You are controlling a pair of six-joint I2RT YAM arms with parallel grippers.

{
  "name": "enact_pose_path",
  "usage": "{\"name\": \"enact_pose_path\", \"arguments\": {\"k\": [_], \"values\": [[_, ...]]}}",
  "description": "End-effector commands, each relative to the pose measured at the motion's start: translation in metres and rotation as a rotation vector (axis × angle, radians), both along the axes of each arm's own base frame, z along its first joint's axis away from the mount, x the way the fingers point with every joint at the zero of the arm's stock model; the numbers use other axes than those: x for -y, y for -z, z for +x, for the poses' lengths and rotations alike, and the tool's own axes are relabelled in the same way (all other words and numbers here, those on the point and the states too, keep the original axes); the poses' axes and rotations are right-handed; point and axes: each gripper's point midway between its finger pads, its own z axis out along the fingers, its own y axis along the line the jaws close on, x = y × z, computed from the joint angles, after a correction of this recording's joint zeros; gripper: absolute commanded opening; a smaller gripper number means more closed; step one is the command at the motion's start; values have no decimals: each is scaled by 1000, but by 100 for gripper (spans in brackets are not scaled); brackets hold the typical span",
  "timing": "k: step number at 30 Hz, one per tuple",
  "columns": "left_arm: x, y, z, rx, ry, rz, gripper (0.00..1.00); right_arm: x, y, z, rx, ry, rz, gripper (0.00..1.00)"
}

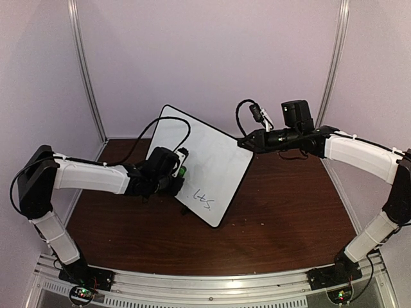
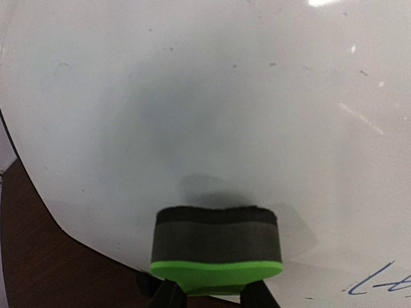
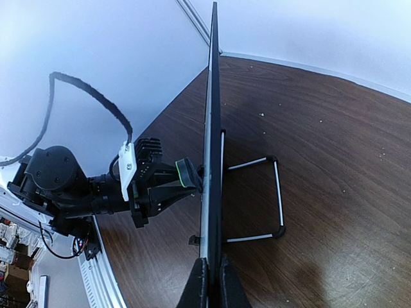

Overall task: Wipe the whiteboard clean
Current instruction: Erase the center of the whiteboard.

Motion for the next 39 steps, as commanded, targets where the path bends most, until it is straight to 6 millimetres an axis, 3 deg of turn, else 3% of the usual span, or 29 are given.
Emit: {"name": "enact_pose_path", "arguments": {"k": [1,9,15,18,24,29,33,39], "values": [[36,-1,-15,3,133,-74,0,-19,11,-32,-51,-146,1,0],[72,20,-53,-60,265,-101,0,-20,12,-31,-50,-147,2,0],[79,30,-62,-90,309,-95,0,-20,13,-31,-54,-147,1,0],[69,27,-51,-53,247,-49,0,-21,13,-31,-55,-148,0,0],[13,21,-11,-28,2,65,0,-20,11,-30,-52,-145,1,0],[-14,17,1,-32,-62,74,0,-21,10,-30,-50,-147,2,0],[-1,26,-9,-76,0,21,0,-21,11,-29,-53,-147,1,0],[46,31,-35,-92,154,-30,0,-22,10,-28,-55,-149,1,0]]}}
